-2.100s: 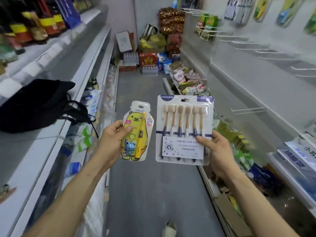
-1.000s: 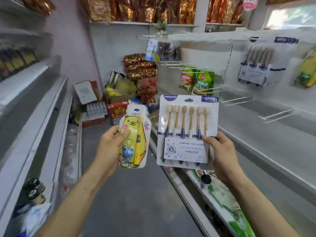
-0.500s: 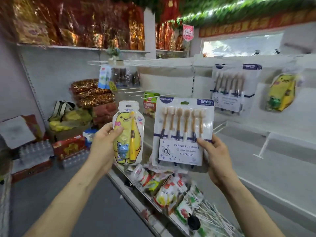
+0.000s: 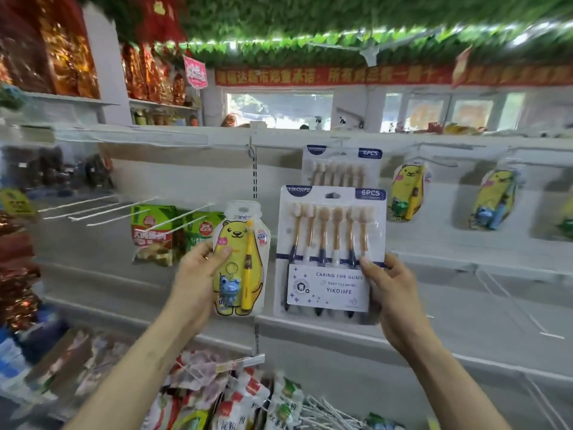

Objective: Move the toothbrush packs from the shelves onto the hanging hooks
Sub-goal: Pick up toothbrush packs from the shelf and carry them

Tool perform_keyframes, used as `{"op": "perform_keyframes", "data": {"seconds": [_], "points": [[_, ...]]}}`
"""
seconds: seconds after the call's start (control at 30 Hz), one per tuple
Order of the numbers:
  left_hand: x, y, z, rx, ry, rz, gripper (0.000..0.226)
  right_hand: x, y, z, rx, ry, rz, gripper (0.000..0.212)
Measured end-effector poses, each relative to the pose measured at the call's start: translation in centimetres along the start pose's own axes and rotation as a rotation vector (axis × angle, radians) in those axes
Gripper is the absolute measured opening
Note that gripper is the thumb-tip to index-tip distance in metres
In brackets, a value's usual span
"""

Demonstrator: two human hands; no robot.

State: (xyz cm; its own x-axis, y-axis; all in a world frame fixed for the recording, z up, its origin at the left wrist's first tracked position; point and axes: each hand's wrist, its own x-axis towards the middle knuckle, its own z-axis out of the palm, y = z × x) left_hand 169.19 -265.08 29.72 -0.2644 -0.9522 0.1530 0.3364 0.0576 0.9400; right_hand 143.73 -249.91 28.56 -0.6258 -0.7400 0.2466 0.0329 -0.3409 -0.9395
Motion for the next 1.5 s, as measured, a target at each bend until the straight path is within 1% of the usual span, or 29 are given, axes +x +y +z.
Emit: {"op": "perform_keyframes", "data": {"seconds": [0.17, 0.3, 0.47, 0.63, 0.87, 1.03, 1.33, 1.5], "points": [[4.6, 1.6, 1.3, -0.021, -0.124, -0.001, 0.025, 0.8, -1.8, 1.5, -0.003, 0.105, -0.072, 0.021], [6.2, 2.4, 2.0, -0.025, -0.18, -0.008, 0.024, 1.5, -2.7, 2.1, -0.019, 0.131, -0.101, 0.023], [7.0, 3.0, 2.5, -0.05, -0.167, 0.002, 0.025, 2.6, -3.3, 2.5, -0.047, 0.133, -0.138, 0.018], [7.4, 3.3, 2.9, -0.03, -0.167, 0.023, 0.026, 4.0, -4.3, 2.3, -0.043, 0.155, -0.17, 0.019], [7.8, 3.0, 2.9, -0.036, -0.149, 0.033, 0.025, 5.0, -4.2, 2.4, -0.048, 0.115, -0.153, 0.019], [7.8, 2.9, 2.8, -0.034, -0.133, 0.033, 0.024, 6.0, -4.1, 2.4, -0.042, 0.117, -0.145, 0.021], [7.8, 3.6, 2.6, -0.051, -0.139, 0.043, 0.025, 11.5, -2.0, 2.3, -0.077, 0.161, -0.11, 0.021], [7.7, 4.0, 1.9, -0.048, -0.141, 0.047, 0.025, 13.6, -1.2, 2.2, -0.094, 0.158, -0.085, 0.023]]}}
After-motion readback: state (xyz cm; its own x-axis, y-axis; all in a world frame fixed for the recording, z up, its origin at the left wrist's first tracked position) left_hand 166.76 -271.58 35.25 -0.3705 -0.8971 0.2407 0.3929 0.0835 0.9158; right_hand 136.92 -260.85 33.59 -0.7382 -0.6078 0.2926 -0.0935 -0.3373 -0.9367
